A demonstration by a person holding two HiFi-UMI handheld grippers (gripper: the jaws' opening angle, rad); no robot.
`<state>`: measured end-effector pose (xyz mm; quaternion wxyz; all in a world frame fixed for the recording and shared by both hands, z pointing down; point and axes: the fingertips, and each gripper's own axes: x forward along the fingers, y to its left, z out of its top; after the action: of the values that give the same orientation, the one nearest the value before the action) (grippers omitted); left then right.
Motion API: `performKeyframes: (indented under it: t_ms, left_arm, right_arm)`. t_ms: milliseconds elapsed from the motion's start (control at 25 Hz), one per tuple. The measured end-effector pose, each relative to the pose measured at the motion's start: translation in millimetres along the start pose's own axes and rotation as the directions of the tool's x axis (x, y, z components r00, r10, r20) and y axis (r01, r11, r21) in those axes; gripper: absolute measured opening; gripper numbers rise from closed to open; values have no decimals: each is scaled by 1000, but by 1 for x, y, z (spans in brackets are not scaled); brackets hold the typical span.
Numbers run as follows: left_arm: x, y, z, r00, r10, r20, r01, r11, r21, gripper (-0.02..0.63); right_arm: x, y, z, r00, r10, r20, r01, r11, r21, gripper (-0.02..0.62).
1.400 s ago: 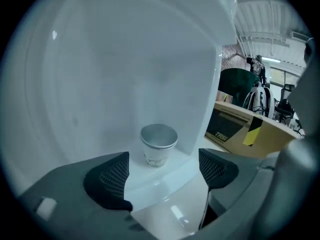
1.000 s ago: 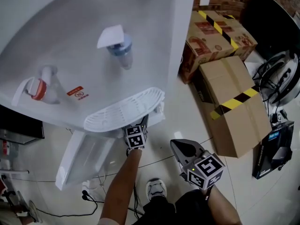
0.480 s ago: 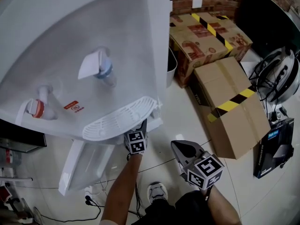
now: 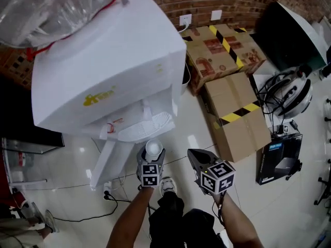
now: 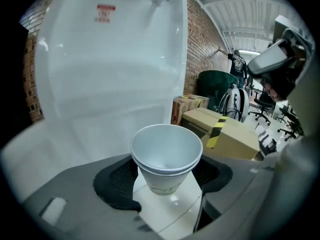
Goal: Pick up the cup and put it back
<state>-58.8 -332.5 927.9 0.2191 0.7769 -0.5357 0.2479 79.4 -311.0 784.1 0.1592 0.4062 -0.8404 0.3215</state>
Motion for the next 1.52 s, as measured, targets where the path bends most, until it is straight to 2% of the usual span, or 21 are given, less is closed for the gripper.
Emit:
performKeyframes:
  t_ms: [160,360,600,800,920,1200,1400,1520]
  left_arm:
    - [-106,-20,41,999,8,-45,-9,999,-32,339]
    - [-234,-49,111,999,14,-41,-18,995,-94,340]
    - [-369,-87,189,999,36,22,-32,990,-139,341]
    - [-460,-112,245,994,50,98,-31,982,-188,341]
    - [-503,-125,268,989,47,140,-21,983,-183,341]
    - [-575,-150,288,978,23,209,12,987,-162,341]
    - [-615,-156,278,976,-15,217,44,991,-130,341]
    - [-641,-155,260,975,-31,221,62,989,-133,341]
  right_arm:
    - [-63,46,41,999,8,-50,-7,1000,15,11]
    - [-148,107,90,997,21,-70,-23,999,-23,11]
    - [-251,165,131,998,42,-53,-44,998,-37,11]
    - [-317,206,165,997,72,6,-71,995,-71,11]
    - [-349,228,181,995,86,54,-81,994,-77,11]
    - [-409,276,192,983,90,157,-76,993,-96,11]
    - [-437,319,177,978,73,195,-55,994,-99,11]
    - [-449,351,156,979,65,193,-45,993,-106,11]
